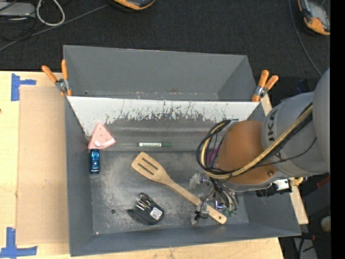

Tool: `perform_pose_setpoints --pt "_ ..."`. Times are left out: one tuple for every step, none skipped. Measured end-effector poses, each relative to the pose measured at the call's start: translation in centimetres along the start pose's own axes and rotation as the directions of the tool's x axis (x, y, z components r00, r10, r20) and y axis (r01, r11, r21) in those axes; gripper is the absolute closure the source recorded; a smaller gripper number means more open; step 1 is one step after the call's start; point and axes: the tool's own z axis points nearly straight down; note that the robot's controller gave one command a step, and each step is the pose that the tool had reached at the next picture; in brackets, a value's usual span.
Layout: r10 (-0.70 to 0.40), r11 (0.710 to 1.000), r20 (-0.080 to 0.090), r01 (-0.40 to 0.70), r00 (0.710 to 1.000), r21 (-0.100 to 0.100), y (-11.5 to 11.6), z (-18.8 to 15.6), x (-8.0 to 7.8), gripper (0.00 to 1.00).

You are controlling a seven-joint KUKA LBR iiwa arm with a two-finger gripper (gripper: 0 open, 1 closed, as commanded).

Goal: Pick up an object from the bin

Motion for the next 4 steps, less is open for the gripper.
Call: perform_pose_setpoints --pt "0.386 0.923 -0.009 -0.386 0.923 0.007 -0.3 -0.1 1.5 1.00" --pt "0.386 0.923 -0.009 -0.385 0.923 0.007 -0.3 -0.1 1.5 1.00" --pt "0.385 0.923 -0.011 -0.385 0.923 0.008 -0.3 -1.3 1.6 1.00" --pt "0.383 0.924 -0.011 -0.383 0.924 0.008 -0.3 -2.3 1.6 1.00"
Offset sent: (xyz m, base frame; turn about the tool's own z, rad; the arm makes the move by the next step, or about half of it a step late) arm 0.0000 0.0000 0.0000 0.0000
